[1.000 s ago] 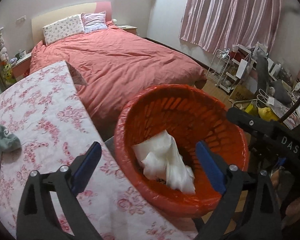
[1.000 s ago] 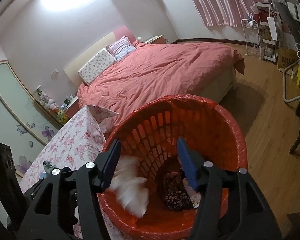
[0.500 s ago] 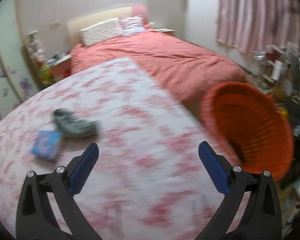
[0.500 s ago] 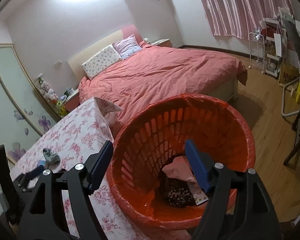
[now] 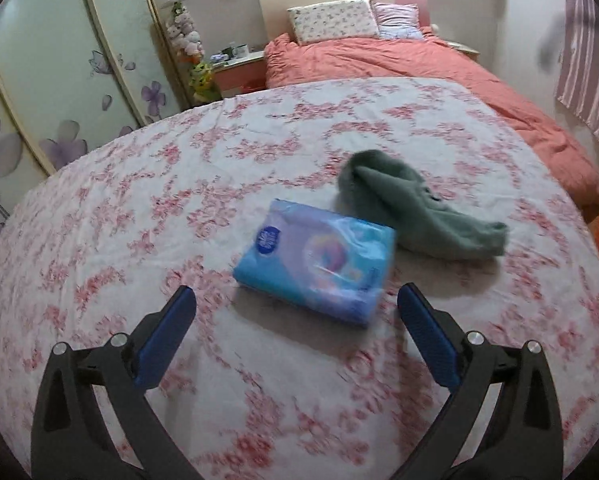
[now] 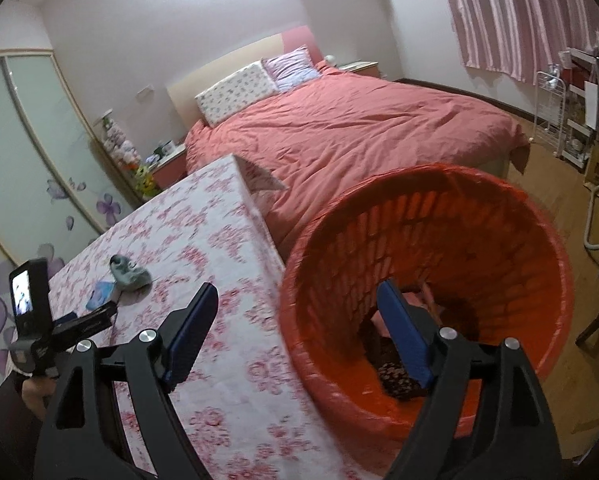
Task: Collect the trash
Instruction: 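Move both open tools back toward the blue tissue pack and grey-green sock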
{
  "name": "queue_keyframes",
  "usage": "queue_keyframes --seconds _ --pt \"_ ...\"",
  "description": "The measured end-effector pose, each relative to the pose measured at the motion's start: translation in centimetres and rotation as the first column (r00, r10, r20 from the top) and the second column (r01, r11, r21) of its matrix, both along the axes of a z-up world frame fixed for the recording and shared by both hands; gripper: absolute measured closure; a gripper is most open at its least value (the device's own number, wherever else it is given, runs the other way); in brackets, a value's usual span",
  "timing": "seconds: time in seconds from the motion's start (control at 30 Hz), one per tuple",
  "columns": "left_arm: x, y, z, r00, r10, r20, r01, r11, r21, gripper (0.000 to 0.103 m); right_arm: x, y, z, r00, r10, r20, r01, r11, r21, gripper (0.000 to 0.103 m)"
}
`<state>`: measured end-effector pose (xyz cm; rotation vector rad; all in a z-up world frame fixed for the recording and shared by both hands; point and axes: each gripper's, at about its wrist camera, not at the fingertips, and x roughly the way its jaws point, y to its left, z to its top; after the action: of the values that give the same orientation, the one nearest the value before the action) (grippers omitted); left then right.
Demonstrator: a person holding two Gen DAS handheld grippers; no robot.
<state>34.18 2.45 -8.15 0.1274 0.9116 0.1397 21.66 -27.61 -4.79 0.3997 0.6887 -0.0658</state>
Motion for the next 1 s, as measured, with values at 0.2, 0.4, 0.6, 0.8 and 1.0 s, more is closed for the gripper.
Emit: queue_keyframes --seconds 0.2,0.4,0.6,0.8,1.0 --pt "0.6 3.3 -0.1 0.999 0.042 -0.002 -0.042 0.999 -0.002 0.004 0.6 2.0 0.0 0.999 0.049 -0.009 -0.049 0.999 -0.007 0.022" --pt "0.0 7.8 0.5 0.995 0.097 0.018 -0.096 0.995 -0.020 0.004 1.5 4.5 -0.1 0.994 0.106 -0.017 -0.106 0.994 -0.005 0.022" --pt "0.1 8.1 2.4 0.994 0.082 0.073 -0.070 0.987 -0.143 0.004 2.1 6.4 -0.4 0.988 0.152 -0.030 -0.153 0.988 -0.008 0.022" --pt "3.7 7.0 1.0 0.991 0.136 0.006 -0.133 0.978 -0.160 0.005 2.1 7.2 -0.7 0.984 0.174 -0.045 -0.175 0.984 -0.025 0.022" --pt "5.7 7.1 -0.3 0.986 0.162 -0.034 -0.165 0.974 -0.153 0.032 2.3 7.2 -0.9 0.985 0.165 -0.056 -0.167 0.986 -0.024 0.022"
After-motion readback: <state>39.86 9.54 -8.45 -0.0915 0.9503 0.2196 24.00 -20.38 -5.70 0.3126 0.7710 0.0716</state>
